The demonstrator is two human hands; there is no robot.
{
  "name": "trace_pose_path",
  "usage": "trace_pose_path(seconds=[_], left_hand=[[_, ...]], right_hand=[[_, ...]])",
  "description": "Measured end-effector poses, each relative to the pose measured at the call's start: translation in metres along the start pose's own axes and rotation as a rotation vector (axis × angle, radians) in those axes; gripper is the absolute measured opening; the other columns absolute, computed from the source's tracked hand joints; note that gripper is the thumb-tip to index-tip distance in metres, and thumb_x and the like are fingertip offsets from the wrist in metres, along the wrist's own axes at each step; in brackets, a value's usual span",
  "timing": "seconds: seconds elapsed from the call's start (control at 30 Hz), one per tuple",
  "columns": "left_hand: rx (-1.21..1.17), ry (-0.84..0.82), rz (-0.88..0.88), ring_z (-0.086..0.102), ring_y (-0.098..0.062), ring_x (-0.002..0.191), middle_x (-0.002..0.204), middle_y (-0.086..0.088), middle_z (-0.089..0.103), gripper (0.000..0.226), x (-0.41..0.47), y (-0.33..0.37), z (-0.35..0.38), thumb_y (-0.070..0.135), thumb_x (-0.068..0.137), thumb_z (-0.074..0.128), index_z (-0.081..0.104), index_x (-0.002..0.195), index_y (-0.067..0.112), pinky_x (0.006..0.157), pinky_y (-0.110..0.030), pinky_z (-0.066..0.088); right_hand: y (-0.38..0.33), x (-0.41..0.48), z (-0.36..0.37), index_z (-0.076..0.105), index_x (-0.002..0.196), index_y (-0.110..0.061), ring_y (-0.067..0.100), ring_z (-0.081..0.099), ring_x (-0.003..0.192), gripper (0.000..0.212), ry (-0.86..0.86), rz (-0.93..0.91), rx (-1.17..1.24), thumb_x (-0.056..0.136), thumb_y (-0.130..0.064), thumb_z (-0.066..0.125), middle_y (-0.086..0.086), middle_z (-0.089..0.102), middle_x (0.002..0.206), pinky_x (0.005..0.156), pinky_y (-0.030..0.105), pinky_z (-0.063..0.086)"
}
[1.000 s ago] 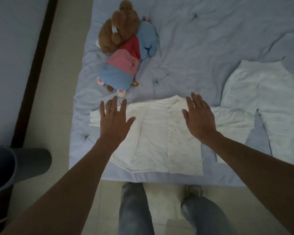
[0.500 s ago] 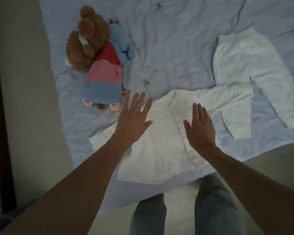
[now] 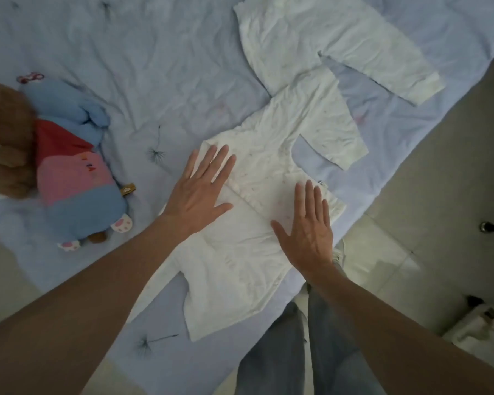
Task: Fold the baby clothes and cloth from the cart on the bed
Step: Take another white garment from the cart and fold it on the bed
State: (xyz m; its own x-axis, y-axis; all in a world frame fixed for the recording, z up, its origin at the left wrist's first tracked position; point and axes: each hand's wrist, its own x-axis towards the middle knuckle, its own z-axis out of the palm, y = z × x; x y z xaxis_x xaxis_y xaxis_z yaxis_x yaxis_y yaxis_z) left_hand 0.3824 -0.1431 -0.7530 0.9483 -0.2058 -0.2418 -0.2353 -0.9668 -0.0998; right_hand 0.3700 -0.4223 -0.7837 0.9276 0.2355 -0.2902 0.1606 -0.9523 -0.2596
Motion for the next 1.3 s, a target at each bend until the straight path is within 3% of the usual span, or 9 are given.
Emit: trace_pose_path(seconds=[0.2,0.5,0.83,1.07,1.3], left_hand=[[0.041,-0.043,0.061,-0.011,-0.030,0.166,0.178,-0.015,-0.014,0.125,0.030,-0.001,0.012,0.085,0.090,0.048,-0.006,0.169,0.003,0.132,-0.059,0.008],[-0.059,-0.060,0.068,-0.010,-0.025,0.166,0.179,-0.012,-0.011,0.130,0.037,-0.018,0.040,0.099,0.086,0.026,-0.005,0.169,0.004,0.133,-0.056,0.006],[-0.112,-0.015,0.057,-0.005,-0.023,0.166,0.179,-0.013,-0.004,0.120,0.041,-0.017,0.054,0.092,0.094,0.026,-0.002,0.169,0.002,0.133,-0.056,0.009],[-0.080,0.022,0.082,-0.002,-0.024,0.167,0.179,-0.013,-0.003,0.100,0.041,-0.022,0.056,0.073,0.107,0.027,-0.004,0.169,0.002,0.133,-0.055,0.011],[-0.071,0.008,0.072,-0.003,-0.026,0.167,0.179,-0.014,-0.004,0.103,0.050,-0.024,0.046,0.074,0.104,0.027,-0.007,0.168,0.001,0.133,-0.057,0.009]], right_hand=[[-0.003,-0.005,0.027,-0.005,0.170,-0.019,0.030,-0.007,0.165,0.108,-0.009,0.003,0.023,0.095,-0.068,0.057,0.009,-0.009,0.178,0.133,0.051,0.012],[-0.001,-0.007,0.042,0.001,0.170,-0.012,0.031,-0.007,0.164,0.102,0.029,0.045,0.002,0.101,-0.075,0.041,0.017,-0.006,0.177,0.132,0.051,0.011],[-0.001,-0.007,0.043,0.003,0.170,-0.012,0.033,-0.005,0.164,0.093,0.039,0.047,-0.035,0.105,-0.069,0.038,0.017,-0.005,0.177,0.132,0.052,0.011],[0.001,-0.007,0.042,0.003,0.170,-0.012,0.032,-0.005,0.164,0.090,0.028,0.046,-0.042,0.106,-0.066,0.039,0.017,-0.005,0.177,0.132,0.052,0.012],[0.005,-0.007,0.036,-0.002,0.170,-0.014,0.029,-0.005,0.165,0.083,0.028,0.039,-0.017,0.110,-0.057,0.037,0.013,-0.002,0.178,0.132,0.051,0.012]])
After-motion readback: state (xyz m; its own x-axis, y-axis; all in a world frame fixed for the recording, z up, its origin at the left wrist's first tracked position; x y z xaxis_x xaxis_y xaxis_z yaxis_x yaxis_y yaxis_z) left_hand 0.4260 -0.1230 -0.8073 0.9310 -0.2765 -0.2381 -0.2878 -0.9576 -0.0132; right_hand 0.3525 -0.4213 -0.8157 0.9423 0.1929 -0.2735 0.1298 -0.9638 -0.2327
